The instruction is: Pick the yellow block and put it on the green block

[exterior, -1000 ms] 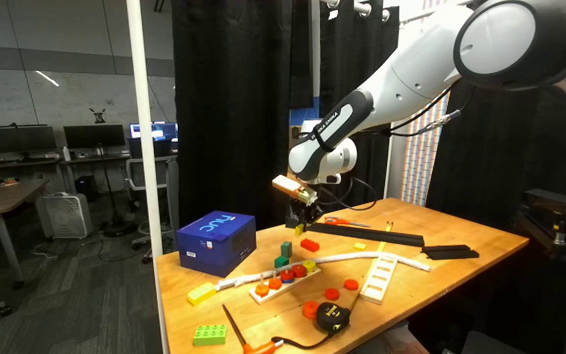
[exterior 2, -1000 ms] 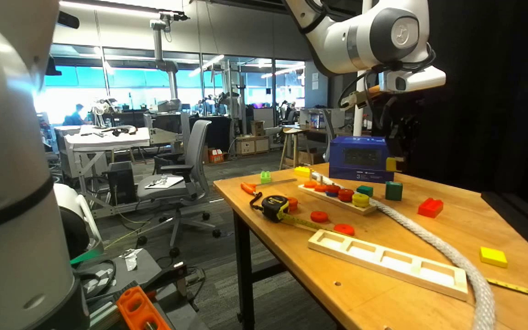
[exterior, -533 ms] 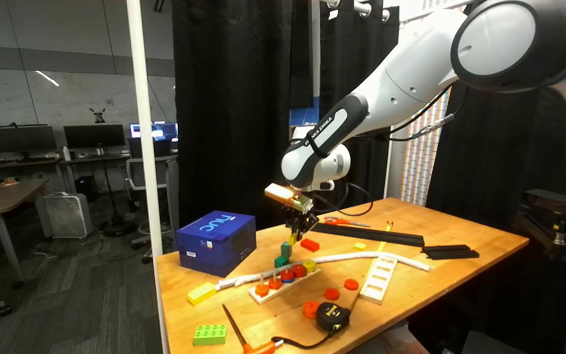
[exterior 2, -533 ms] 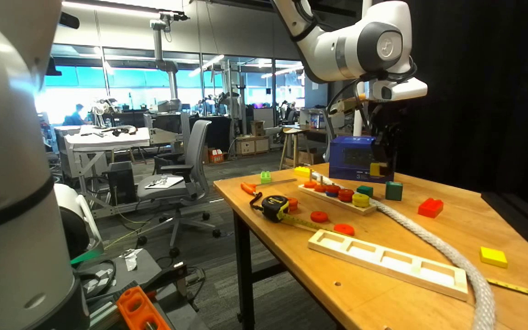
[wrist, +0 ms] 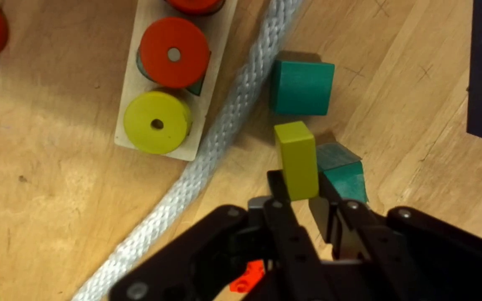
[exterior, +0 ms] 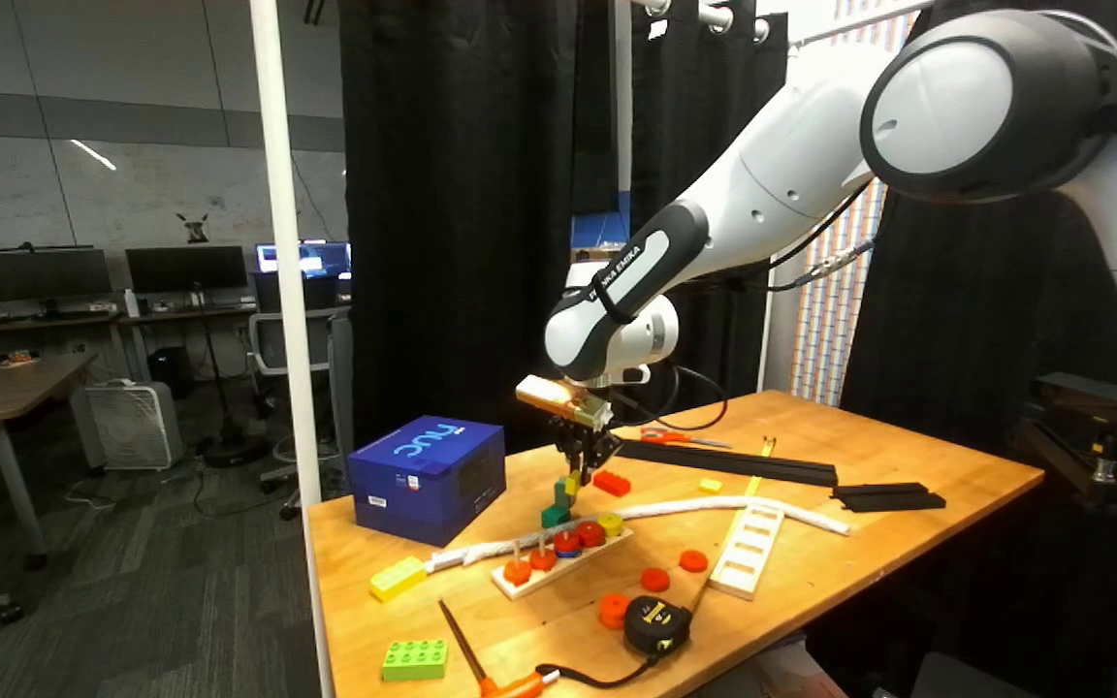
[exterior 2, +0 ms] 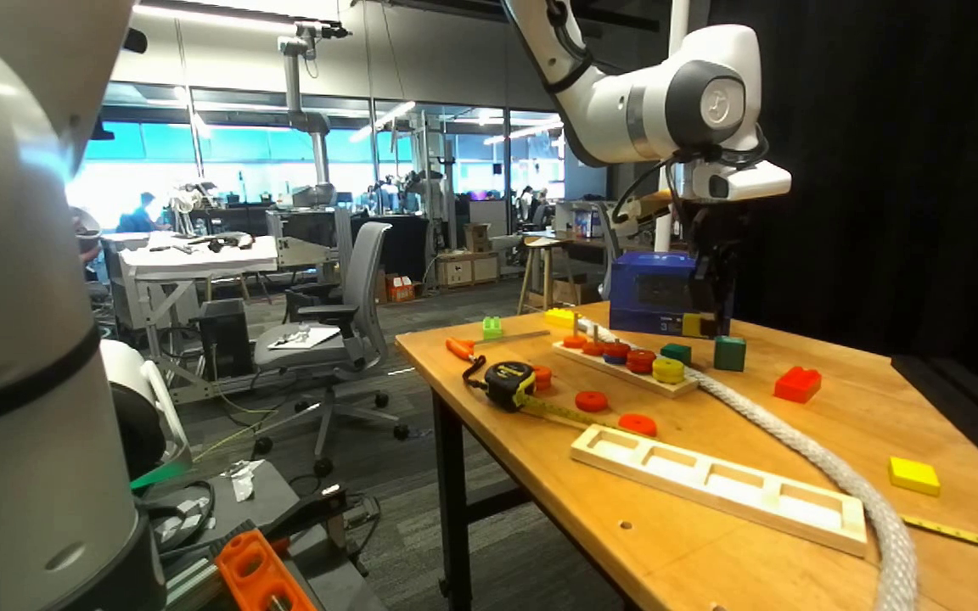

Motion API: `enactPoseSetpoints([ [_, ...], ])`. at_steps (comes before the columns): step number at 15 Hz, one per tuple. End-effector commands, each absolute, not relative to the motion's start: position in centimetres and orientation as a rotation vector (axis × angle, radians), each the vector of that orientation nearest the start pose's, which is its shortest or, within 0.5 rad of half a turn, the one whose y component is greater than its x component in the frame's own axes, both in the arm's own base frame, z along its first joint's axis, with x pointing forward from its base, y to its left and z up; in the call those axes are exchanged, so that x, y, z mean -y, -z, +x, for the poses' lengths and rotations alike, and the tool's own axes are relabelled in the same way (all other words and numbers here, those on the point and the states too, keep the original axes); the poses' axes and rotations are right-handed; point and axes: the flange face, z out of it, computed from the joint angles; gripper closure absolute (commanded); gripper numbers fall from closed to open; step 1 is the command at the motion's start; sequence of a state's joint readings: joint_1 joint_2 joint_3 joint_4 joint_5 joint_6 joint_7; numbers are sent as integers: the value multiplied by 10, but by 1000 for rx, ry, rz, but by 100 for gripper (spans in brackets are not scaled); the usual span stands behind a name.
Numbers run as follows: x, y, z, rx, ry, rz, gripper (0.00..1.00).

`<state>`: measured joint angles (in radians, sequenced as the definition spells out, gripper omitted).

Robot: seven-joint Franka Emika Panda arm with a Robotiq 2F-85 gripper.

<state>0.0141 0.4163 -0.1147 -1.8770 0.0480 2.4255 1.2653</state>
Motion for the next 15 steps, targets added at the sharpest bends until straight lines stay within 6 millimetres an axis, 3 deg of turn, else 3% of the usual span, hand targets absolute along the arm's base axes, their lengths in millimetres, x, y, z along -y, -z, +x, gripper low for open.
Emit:
enactPoseSetpoints([
  [1, 62, -307, 664, -1933, 181, -2403, 89],
  [15, 82, -313, 693, -1924, 209, -2444, 89],
])
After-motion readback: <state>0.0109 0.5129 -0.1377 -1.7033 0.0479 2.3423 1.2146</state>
